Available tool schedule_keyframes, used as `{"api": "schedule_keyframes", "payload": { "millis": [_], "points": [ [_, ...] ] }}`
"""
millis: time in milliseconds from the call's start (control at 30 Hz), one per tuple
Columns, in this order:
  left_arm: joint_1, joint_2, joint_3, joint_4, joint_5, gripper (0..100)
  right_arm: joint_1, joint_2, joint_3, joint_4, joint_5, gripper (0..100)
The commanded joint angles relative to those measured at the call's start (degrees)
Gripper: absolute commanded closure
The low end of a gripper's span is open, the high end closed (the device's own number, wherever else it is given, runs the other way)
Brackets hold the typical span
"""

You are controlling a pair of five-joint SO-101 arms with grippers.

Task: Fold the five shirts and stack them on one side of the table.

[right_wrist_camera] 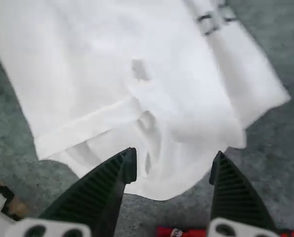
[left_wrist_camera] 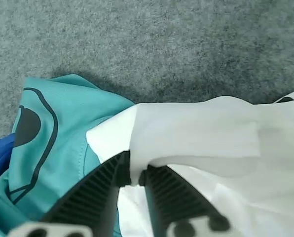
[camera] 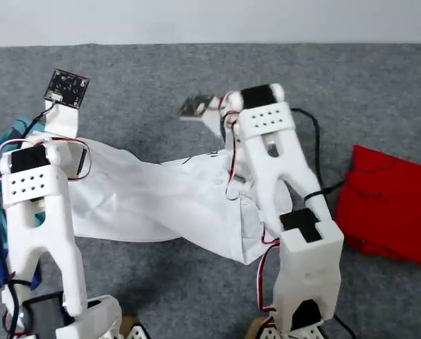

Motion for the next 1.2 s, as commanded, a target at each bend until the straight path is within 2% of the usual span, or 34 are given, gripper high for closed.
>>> {"api": "schedule_keyframes", "payload": {
  "millis": [0,600,667,833,1033,1167],
  "points": [
    [-0.53,-0.79,-0.31,-1.41,-0.53,99,-0.92,-3.12,1.41,1.54,2.11,74.9],
    [-0.53,-0.88,4.0,-1.41,-0.53,99,-0.66,11.65,1.49,-11.91,2.2,75.2],
    [-0.53,-0.88,4.09,-1.41,-0.53,99,-0.75,12.0,1.41,-12.88,2.2,79.0],
    [-0.44,-1.14,3.82,-1.41,-0.53,99,-0.57,12.09,-5.1,-9.19,2.37,99.5],
    [-0.26,-1.32,1.8,-0.79,-0.44,99,0.66,12.09,-20.57,1.27,2.37,98.9],
    [-0.26,-1.32,-4.26,2.73,-0.35,99,3.12,10.24,-30.24,2.42,2.37,98.9]
  ]
}}
